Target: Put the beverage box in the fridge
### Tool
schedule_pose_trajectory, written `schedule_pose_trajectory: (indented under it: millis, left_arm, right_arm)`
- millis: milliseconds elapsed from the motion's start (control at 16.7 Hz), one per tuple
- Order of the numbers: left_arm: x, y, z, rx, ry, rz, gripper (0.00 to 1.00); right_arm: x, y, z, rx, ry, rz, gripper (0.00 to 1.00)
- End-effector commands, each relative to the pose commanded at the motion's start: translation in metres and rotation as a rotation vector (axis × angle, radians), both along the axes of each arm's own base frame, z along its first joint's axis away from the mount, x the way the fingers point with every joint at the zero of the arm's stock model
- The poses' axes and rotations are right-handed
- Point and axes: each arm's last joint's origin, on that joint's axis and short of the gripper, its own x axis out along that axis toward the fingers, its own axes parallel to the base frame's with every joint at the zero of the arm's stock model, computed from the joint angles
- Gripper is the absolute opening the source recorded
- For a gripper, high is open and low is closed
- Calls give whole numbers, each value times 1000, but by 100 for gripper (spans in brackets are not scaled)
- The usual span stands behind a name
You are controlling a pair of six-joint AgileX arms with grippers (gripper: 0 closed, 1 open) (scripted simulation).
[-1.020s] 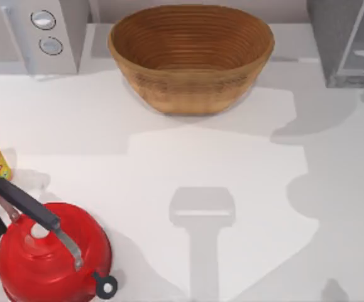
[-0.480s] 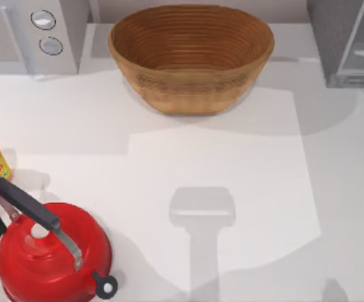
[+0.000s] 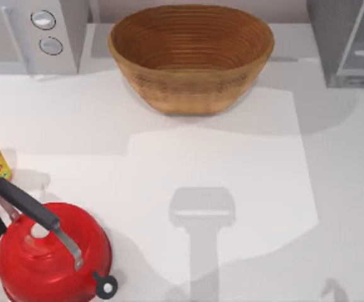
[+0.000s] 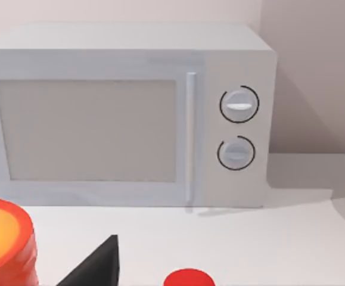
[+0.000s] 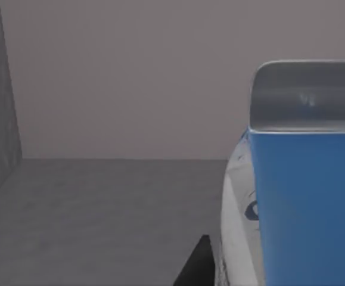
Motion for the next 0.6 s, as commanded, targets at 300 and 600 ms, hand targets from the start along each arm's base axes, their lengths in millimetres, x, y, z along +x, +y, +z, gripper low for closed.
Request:
schedule_pose_trajectory:
  millis: [300,600]
  left_arm:
    - [0,0,0,0,0,0,100]
    - [0,0,0,0,0,0,100]
  right_arm:
    - [26,2,4,0,0,12,0]
    - [49,2,9,-1,-5,13,0]
